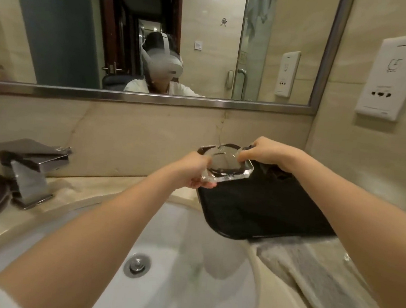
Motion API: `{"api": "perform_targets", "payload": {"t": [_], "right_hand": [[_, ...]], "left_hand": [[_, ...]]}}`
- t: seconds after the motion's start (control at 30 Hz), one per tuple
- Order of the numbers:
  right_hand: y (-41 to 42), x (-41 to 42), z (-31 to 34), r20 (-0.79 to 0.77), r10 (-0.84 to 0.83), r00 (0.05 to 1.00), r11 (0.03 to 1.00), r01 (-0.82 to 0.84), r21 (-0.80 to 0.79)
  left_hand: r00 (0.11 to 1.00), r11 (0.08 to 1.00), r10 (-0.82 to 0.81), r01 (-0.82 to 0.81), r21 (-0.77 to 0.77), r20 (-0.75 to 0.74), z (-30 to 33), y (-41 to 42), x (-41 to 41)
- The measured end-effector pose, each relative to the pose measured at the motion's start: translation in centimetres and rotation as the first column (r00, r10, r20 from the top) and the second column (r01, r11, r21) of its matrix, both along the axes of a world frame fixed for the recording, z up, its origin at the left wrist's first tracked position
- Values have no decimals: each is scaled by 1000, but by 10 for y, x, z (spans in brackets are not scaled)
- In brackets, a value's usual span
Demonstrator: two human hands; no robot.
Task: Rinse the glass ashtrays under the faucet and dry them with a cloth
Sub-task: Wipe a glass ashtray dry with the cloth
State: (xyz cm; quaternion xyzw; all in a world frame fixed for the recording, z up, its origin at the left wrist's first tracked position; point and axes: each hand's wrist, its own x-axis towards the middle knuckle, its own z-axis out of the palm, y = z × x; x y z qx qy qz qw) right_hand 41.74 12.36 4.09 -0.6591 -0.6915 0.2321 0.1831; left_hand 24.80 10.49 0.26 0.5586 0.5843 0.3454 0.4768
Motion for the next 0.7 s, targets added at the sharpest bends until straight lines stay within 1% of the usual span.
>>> {"api": "perform_targets", "payload": {"t": [0.07, 0.13, 0.2, 0.3, 0.4, 0.6, 0.7], "right_hand": [[23, 4, -11, 55, 3, 998, 999, -1, -38], [42, 7, -25, 104, -13, 995, 997, 21, -74], [58, 8, -39, 145, -21, 989, 993, 37, -111], [76, 9, -58, 187, -22, 982, 988, 49, -143], [88, 8, -74, 213, -16, 977, 985, 52, -164], [94, 9, -84, 280, -2, 960, 986, 49, -160], [93, 10, -83, 316, -15, 949, 986, 67, -155]], "left_hand": [[977, 996, 55, -39, 82, -207, -13, 26, 4], [939, 991, 102, -66, 117, -329, -24, 47, 6], [916, 990, 128, -93, 109, -380, -33, 61, 9], [877, 988, 138, -90, 126, -460, -52, 78, 16], [801, 981, 166, -76, 178, -575, -65, 85, 20], [707, 969, 179, -5, 247, -684, -65, 84, 23], [673, 964, 200, -5, 267, -712, -66, 83, 23]]}}
